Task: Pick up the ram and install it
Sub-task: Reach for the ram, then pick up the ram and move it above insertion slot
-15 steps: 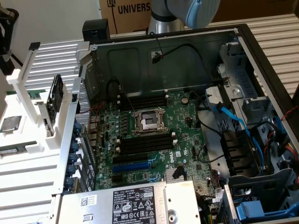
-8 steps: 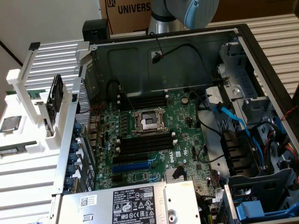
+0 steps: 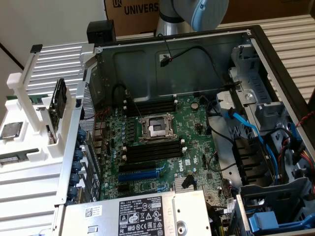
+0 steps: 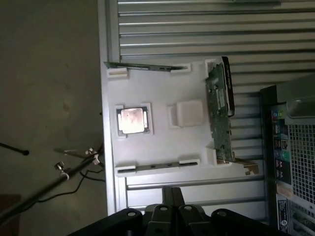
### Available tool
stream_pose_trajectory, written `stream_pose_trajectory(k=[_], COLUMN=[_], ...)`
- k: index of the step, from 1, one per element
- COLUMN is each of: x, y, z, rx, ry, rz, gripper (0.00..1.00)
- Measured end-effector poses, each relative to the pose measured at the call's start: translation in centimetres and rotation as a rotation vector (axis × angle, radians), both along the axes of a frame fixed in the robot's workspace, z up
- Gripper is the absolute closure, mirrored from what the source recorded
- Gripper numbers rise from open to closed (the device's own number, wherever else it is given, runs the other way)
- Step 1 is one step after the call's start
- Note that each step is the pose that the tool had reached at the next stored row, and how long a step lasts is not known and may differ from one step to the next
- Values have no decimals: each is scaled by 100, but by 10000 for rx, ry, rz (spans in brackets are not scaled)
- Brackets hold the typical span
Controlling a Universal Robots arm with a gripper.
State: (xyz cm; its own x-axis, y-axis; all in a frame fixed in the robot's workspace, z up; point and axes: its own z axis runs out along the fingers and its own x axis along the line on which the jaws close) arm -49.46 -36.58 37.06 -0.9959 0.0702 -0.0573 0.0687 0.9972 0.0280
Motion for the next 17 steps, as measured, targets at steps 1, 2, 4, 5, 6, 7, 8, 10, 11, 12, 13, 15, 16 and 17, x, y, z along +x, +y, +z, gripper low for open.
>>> stream_pose_trajectory(k=[1,2,4,5,6,7,8,10,11,12,13,15,16,17], x=[-49,-93,-182,-232,-274,-322,-366,-417,-417,-417,-418,-418,-418,-418], y=[23,42,79,100,117,136,152,158,158,158,158,158,158,158], z=[-6,-13,-25,-31,-36,-42,-46,-46,-46,-46,-46,-46,-46,-46], rx=[-2,-4,-5,-6,-6,-6,-6,-7,-6,-6,-6,-6,-6,-6], ry=[0,0,0,0,0,0,-2,1,0,0,0,0,0,0], rz=[1,1,0,0,1,2,1,2,3,3,2,2,1,1], gripper=[90,90,90,90,90,90,90,90,90,90,90,90,90,90])
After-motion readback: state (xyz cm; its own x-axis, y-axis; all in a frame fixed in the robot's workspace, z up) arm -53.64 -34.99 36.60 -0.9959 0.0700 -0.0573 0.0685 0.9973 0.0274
